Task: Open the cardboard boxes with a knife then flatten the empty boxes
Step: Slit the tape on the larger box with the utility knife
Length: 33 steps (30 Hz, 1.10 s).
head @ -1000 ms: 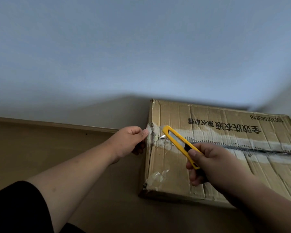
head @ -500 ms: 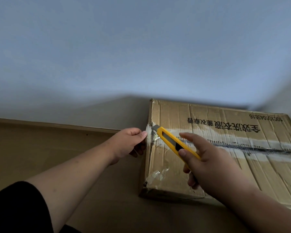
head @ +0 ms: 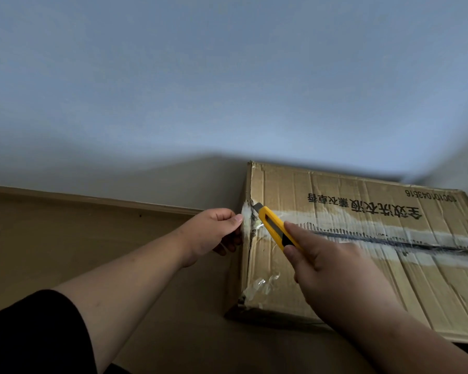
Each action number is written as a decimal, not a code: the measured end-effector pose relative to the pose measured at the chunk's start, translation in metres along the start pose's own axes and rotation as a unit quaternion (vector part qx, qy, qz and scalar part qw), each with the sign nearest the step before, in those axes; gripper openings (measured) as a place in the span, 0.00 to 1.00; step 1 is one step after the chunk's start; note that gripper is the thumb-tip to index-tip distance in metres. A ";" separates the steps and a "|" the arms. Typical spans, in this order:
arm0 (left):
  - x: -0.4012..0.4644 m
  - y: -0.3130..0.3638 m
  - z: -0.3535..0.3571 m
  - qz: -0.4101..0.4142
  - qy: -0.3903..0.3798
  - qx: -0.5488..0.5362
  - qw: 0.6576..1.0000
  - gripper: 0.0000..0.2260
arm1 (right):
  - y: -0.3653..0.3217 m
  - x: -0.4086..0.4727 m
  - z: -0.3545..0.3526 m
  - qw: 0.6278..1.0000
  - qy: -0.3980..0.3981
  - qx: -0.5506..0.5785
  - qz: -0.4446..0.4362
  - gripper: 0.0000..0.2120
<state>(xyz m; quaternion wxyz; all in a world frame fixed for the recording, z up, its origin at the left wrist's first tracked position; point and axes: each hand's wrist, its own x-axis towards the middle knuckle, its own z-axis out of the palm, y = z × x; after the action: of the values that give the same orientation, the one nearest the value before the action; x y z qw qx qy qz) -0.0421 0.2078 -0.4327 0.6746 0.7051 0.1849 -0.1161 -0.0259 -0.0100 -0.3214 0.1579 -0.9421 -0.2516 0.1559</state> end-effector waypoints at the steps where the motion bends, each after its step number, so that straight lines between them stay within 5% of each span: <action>1: 0.001 0.000 -0.001 0.000 -0.003 0.001 1.000 0.14 | -0.003 -0.001 0.000 1.000 0.002 -0.007 -0.001 0.23; 11: 0.010 -0.006 -0.006 0.001 -0.027 -0.019 0.999 0.14 | -0.021 -0.007 0.009 1.000 -0.027 0.015 0.000 0.28; 33: 0.008 -0.006 -0.003 -0.005 -0.019 -0.025 0.999 0.16 | -0.028 -0.006 0.012 0.989 -0.026 -0.146 -0.016 0.28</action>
<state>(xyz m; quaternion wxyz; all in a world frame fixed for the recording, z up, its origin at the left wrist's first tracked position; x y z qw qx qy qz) -0.0374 0.2116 -0.4415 0.6951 0.6845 0.1781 -0.1283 -0.0473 0.0124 -0.3205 0.0140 -0.9465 -0.2906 0.1397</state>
